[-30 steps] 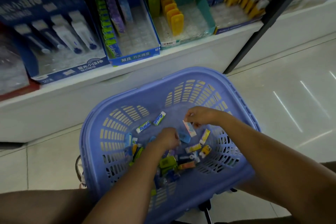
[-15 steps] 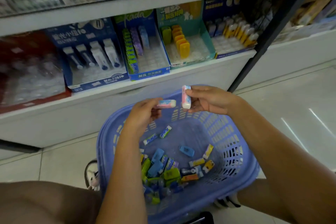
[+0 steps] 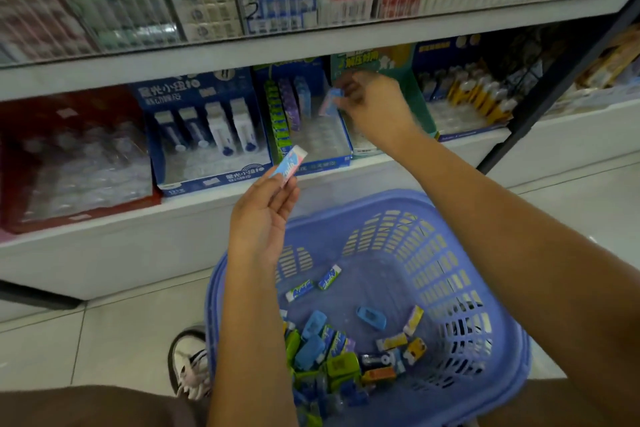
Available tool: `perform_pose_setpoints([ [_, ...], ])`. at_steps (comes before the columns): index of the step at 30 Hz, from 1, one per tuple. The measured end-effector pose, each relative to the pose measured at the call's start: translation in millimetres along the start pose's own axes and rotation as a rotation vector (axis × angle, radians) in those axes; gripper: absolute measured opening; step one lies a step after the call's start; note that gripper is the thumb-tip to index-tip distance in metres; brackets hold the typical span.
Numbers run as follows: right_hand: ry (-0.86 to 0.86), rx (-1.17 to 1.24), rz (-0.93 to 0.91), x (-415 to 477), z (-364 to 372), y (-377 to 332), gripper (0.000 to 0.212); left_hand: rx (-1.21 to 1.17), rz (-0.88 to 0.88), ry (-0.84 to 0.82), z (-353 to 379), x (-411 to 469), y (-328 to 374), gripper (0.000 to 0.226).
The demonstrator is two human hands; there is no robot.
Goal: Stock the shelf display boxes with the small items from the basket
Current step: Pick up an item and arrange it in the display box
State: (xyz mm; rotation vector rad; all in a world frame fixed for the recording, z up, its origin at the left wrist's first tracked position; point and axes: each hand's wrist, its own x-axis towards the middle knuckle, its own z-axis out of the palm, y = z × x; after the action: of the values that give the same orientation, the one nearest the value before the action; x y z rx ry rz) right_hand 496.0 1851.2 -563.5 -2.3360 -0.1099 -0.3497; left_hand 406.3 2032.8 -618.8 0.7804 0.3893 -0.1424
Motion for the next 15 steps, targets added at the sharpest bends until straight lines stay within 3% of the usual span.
perform_pose_setpoints([
  [5,-0.149,-0.302,-0.044,36.4,27.1,-5.2,0.026,0.006,0.008,0.008,-2.7,4.7,1.2,0.013],
  [15,-0.333,-0.464,-0.100,58.4,32.6,-10.0,0.024,0.136,0.078,-0.002,-8.6,5.8,12.1,0.013],
])
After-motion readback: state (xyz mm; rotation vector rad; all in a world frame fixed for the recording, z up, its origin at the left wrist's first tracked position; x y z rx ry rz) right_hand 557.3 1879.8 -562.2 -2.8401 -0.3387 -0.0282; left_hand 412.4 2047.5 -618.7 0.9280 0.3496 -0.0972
